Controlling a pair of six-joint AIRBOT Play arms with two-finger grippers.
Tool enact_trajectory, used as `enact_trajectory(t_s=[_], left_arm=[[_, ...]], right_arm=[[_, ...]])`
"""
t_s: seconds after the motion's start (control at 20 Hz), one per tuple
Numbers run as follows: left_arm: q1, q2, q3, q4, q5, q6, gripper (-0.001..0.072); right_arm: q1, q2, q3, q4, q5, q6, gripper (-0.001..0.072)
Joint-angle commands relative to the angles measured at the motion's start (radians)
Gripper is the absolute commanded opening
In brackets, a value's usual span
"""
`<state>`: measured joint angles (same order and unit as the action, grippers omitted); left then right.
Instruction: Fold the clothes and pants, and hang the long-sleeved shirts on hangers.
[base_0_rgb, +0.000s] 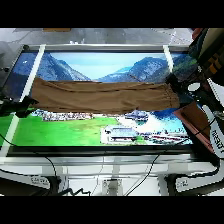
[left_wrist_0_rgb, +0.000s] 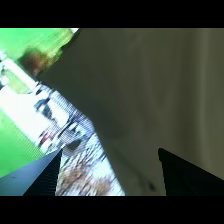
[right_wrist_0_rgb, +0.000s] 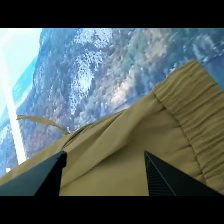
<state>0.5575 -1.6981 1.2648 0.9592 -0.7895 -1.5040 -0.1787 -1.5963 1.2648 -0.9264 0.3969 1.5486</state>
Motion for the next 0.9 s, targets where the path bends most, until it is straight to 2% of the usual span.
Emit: enact_trajectory(t_s=[0.0,0.2,0.25,0.35,0.45,0.5,0.6,0.65,0.7,0.85], left_arm=[[-0.056,-0.038,-0.001,-0.047,0.160,0.000,0.0695],[-0.105,-0.081,0.000,-0.048,0.257,0.000,0.0691],[-0.111,-0.092,0.000,-0.048,0.267,0.000,0.0628],[-0.119,-0.101,0.001,-0.048,0.296,0.000,0.0398],[-0.119,-0.096,0.019,-0.047,0.315,0.011,0.0126],[-0.119,-0.090,0.042,-0.048,0.314,0.053,0.0009],[-0.126,-0.070,0.097,-0.047,0.311,0.113,0.0009],[-0.131,-0.058,0.127,-0.042,0.301,0.140,0.0009],[-0.136,-0.043,0.159,-0.032,0.281,0.174,0.0009],[-0.166,0.004,0.240,0.033,0.185,0.235,0.0009]], right_arm=[[0.001,0.001,0.000,-0.017,0.007,-0.028,0.0554],[0.001,0.001,0.001,-0.023,0.043,-0.127,0.0554],[0.002,0.001,0.001,-0.022,0.059,-0.138,0.0554],[0.008,0.003,0.004,-0.022,0.090,-0.186,0.0550],[0.020,0.003,0.028,-0.025,0.142,-0.254,0.0544],[0.032,0.003,0.047,-0.025,0.161,-0.284,0.0531],[0.072,0.002,0.095,-0.025,0.163,-0.314,0.0261],[0.102,0.002,0.123,-0.025,0.147,-0.314,0.0192],[0.135,0.002,0.150,-0.025,0.123,-0.314,0.0050],[0.246,-0.006,0.215,-0.025,0.050,-0.311,0.0027]])
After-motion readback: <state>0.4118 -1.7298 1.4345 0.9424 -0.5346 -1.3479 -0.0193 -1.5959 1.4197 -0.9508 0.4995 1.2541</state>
